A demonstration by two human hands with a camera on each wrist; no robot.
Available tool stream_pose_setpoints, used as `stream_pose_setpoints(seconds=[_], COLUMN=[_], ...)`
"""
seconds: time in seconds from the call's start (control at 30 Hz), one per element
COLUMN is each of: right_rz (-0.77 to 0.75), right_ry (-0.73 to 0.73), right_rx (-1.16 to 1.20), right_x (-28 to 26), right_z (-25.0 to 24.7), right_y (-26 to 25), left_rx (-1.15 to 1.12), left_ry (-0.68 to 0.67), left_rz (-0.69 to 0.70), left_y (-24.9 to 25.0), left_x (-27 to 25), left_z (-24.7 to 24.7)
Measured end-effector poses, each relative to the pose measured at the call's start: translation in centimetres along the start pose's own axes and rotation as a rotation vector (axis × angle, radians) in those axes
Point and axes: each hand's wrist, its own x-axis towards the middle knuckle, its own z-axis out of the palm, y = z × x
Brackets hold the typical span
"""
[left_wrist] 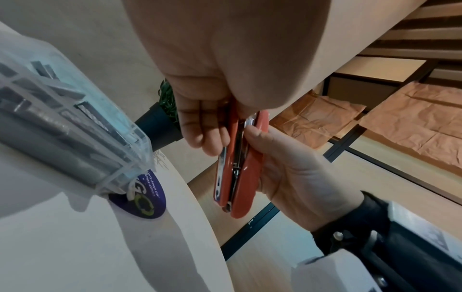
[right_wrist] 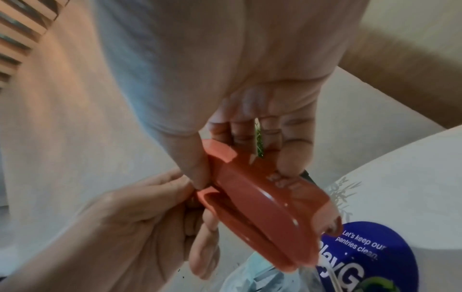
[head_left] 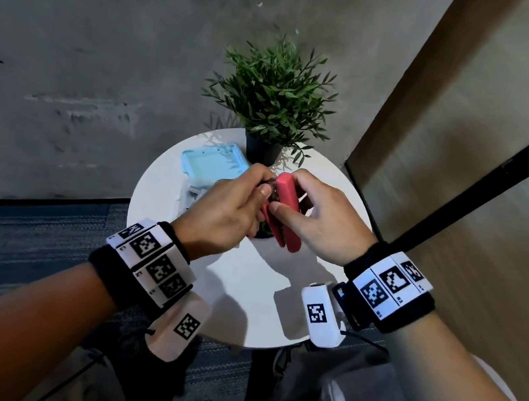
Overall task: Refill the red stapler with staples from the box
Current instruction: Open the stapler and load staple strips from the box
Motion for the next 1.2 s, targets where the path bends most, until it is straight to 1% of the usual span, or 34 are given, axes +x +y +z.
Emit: stream_pose_setpoints(seconds=[0.2, 0.33, 0.63, 0.7, 0.73, 0.77, 0.83, 0.9, 0.97, 1.03, 1.13, 1.17, 1.2], right_rz=[-0.022, -0.04, -0.048, -0.056, -0.049, -0.029, 0.007, -0.015, 0.002, 0.079, 0.199, 0.221, 0.236], right_ry=[0.031, 0.05, 0.067, 0.083, 0.103, 0.134, 0.196, 0.269, 0.299, 0.281, 0.221, 0.197, 0.165], right_rx=[-0.013, -0.075, -0.11, -0.108, -0.074, 0.013, 0.274, 0.454, 0.558, 0.632, 0.812, 0.811, 0.76], right_x=[0.1, 0.2, -0.1, -0.1, -0.1, -0.1, -0.2, -0.3, -0.1, 0.0, 0.1, 0.1, 0.1], right_z=[0.1, -0.3, -0.7, -1.1, -1.4, -2.0, -3.1, -3.8, -3.8, -3.9, -4.7, -4.9, -4.9], right_y=[-0.1, -0.4, -1.0, -1.2, -1.2, -1.1, -1.1, -1.1, -0.8, 0.0, 2.0, 2.6, 3.2], left_rx=[-0.002, -0.034, -0.061, -0.089, -0.139, -0.219, -0.357, -0.398, -0.426, -0.466, -0.552, -0.6, -0.64], left_ry=[0.045, 0.09, 0.102, 0.107, 0.127, 0.162, 0.225, 0.246, 0.244, 0.252, 0.301, 0.318, 0.33], left_rz=[0.013, 0.026, 0.038, 0.021, -0.004, -0.034, -0.063, -0.036, -0.01, -0.031, -0.12, -0.137, -0.139], left_y=[0.2, 1.0, 1.6, 1.2, 0.8, 0.4, -0.3, -0.4, -0.2, -0.5, -0.9, -0.9, -0.9], left_x=[0.1, 0.1, 0.2, 0.2, 0.4, 0.6, 1.1, 1.5, 1.6, 1.4, 1.6, 1.7, 1.9], left_z=[-0.1, -0.1, -0.2, -0.1, -0.2, -0.4, -1.3, -2.0, -2.2, -2.2, -2.8, -3.1, -3.3])
